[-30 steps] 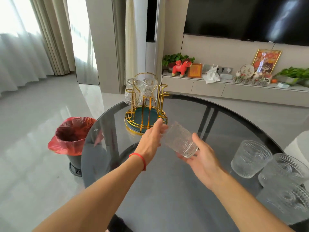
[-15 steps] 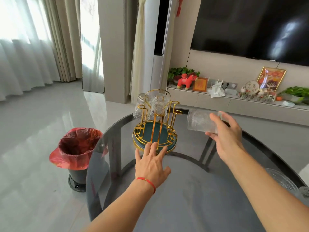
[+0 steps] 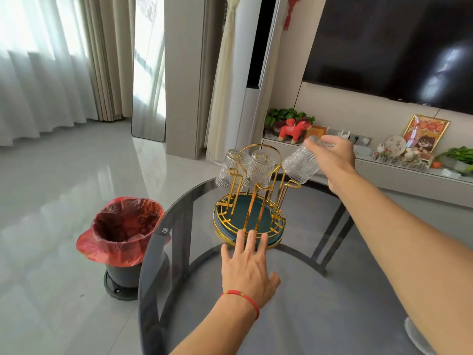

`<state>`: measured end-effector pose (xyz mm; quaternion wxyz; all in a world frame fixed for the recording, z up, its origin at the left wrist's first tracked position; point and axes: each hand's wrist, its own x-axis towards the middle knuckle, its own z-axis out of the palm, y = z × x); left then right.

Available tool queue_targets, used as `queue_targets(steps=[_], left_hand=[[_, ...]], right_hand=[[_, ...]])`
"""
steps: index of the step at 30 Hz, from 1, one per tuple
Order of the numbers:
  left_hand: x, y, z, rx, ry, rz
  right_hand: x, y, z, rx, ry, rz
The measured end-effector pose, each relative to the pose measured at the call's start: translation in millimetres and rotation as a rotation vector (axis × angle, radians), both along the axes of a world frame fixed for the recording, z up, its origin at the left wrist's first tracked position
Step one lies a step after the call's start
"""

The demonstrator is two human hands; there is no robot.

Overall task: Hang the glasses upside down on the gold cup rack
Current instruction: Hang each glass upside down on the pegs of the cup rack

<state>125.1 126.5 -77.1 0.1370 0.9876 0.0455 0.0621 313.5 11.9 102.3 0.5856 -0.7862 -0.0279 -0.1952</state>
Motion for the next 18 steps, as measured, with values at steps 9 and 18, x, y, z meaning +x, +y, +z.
queue_targets(steps=[9, 18], left_hand=[[-1, -4, 6, -0.020, 0.029, -0.002], [1, -8, 6, -0.086, 0.024, 0.006]], right_hand=[[9, 23, -24, -0.232, 0.076, 0.171], [6, 24, -34, -0.512, 0.084, 0.340]])
